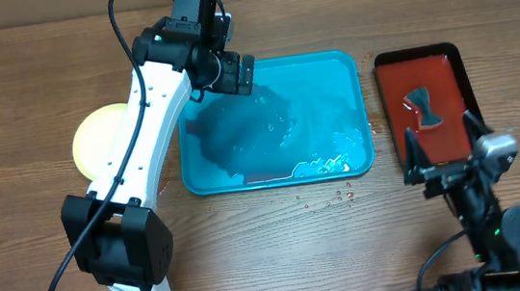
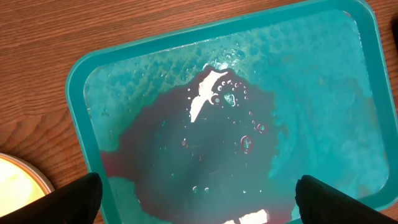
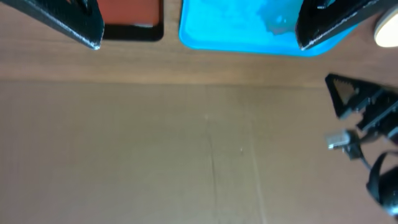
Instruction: Clean dirty plates on tray and stack at the side
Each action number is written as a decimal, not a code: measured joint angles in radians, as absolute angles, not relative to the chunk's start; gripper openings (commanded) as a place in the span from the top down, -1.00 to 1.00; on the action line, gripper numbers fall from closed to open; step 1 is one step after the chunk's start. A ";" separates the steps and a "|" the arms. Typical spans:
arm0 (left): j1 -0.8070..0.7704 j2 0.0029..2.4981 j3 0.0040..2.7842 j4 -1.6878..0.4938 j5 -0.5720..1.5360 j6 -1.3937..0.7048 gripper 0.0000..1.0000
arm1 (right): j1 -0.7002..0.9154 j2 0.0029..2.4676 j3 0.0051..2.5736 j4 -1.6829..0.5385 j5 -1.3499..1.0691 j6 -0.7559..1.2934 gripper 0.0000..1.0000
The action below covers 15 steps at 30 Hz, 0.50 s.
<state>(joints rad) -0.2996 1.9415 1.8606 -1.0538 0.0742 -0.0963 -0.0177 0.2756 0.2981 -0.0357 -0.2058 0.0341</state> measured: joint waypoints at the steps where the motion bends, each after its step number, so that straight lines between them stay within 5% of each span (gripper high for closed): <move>1: -0.300 1.942 1.861 -1.054 0.075 -0.096 -1.00 | -0.018 0.250 0.262 -0.013 -0.205 0.037 -1.00; 15: -0.300 1.942 1.861 -1.054 0.075 -0.096 -1.00 | -0.006 0.015 0.019 0.015 -0.205 0.052 -1.00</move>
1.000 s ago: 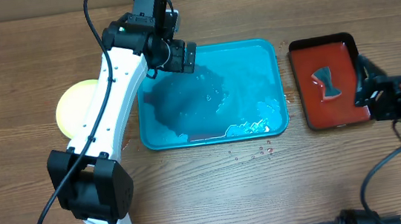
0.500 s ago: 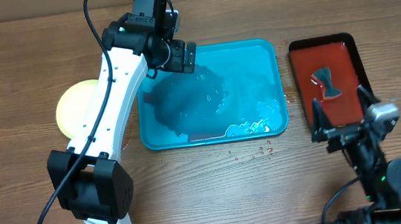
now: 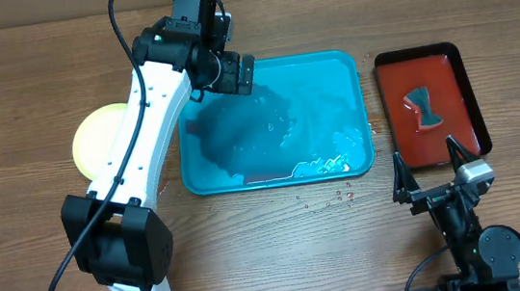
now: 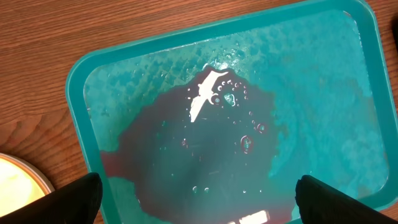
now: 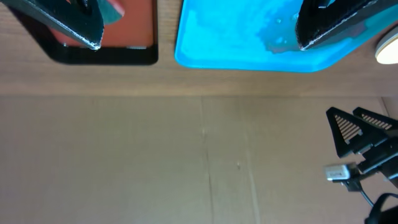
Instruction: Clean dirty plates on tray and stack at the side
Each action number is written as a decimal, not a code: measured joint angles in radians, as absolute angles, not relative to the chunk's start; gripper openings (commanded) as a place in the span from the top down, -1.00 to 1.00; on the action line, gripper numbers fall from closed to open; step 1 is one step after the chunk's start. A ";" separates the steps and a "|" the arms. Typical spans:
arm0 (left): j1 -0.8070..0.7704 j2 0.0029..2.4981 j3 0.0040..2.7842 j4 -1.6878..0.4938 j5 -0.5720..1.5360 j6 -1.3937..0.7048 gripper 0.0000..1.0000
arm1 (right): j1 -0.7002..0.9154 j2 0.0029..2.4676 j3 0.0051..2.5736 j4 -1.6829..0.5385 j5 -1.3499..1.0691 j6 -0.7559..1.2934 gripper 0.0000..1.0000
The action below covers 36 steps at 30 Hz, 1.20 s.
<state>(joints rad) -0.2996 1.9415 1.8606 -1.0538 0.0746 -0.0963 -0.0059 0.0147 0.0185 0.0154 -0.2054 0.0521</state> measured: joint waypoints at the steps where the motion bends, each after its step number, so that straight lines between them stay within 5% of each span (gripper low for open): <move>1: -0.300 1.942 1.861 -1.054 0.074 -0.096 -1.00 | -0.006 0.013 0.019 -0.001 -0.206 0.052 -1.00; 36: -0.295 1.942 1.861 -1.067 0.070 -0.096 -1.00 | -0.006 0.013 0.019 -0.072 -0.205 0.075 -1.00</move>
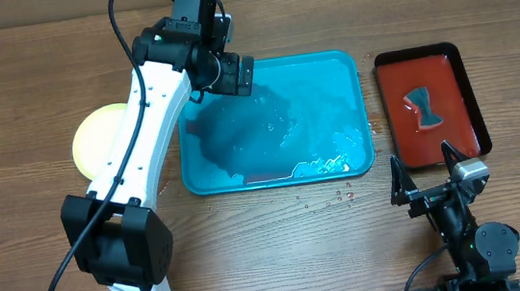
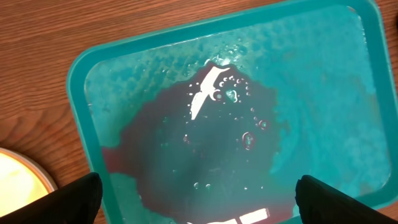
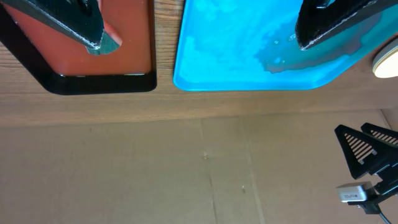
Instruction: Clean dirty plates on tray and stack at the side
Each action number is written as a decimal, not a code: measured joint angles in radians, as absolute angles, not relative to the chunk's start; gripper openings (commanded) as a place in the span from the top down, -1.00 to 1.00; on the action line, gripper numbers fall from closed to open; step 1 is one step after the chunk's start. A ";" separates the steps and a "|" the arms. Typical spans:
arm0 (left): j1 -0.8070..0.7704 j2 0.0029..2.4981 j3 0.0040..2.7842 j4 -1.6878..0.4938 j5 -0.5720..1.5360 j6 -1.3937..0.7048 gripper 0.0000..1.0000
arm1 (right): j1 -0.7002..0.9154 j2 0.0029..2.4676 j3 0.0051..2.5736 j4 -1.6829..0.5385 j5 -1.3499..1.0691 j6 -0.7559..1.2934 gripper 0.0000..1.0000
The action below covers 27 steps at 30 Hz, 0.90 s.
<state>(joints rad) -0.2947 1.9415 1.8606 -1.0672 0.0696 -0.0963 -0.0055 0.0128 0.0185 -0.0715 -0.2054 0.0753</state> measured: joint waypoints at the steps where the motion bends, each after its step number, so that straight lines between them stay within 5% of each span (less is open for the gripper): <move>1: -0.293 1.942 1.861 -1.067 0.064 -0.096 -0.99 | -0.006 0.013 0.019 -0.071 -0.205 0.075 -1.00; 9: -0.267 1.829 1.851 -1.000 -0.020 -0.044 -0.99 | -0.006 0.013 0.019 -0.072 -0.205 0.075 -1.00; 15: -0.153 1.540 1.755 -0.885 0.110 0.085 -0.99 | -0.006 0.013 0.019 -0.072 -0.205 0.075 -1.00; 27: 0.029 0.973 1.038 -0.395 0.259 0.233 -0.99 | -0.006 0.013 0.019 -0.072 -0.205 0.075 -1.00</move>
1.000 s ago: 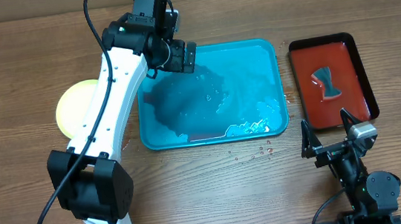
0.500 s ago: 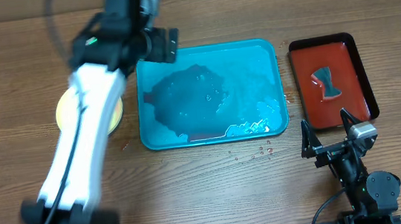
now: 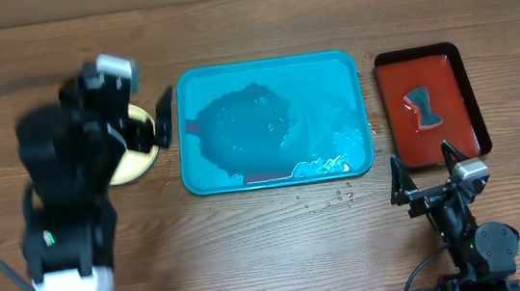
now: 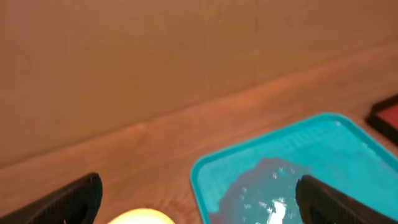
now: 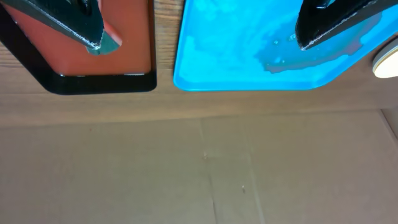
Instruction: Clean dirty plates on tray and stack at the side
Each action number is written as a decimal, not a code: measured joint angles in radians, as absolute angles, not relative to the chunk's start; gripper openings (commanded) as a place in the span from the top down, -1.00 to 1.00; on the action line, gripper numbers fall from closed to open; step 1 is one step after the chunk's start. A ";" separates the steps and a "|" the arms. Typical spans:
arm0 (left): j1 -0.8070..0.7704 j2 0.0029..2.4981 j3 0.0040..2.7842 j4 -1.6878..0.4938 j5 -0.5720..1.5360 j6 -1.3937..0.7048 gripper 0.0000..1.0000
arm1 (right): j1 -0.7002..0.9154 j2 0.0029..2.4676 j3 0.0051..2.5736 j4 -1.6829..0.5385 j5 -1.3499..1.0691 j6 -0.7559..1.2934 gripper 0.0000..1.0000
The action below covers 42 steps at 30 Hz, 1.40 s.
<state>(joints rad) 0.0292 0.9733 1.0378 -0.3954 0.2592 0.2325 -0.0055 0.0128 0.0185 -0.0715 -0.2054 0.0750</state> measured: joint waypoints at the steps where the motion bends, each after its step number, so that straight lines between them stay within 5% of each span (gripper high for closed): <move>1: 0.035 0.922 0.965 -0.351 0.257 0.235 -1.00 | -0.006 0.013 0.019 -0.072 -0.205 0.075 -1.00; 7: 0.041 0.625 0.573 -0.098 0.207 0.225 -1.00 | -0.005 0.013 0.019 -0.071 -0.205 0.075 -1.00; 18: 0.041 0.212 0.131 0.023 0.136 0.190 -1.00 | -0.005 0.013 0.019 -0.071 -0.205 0.075 -1.00; 42: 0.006 0.017 0.010 -0.076 0.032 0.191 -1.00 | -0.005 0.013 0.019 -0.072 -0.205 0.075 -1.00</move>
<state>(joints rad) 0.0059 0.0166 0.0097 -0.0757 0.0322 0.1913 -0.0048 0.0128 0.0185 -0.0715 -0.2054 0.0753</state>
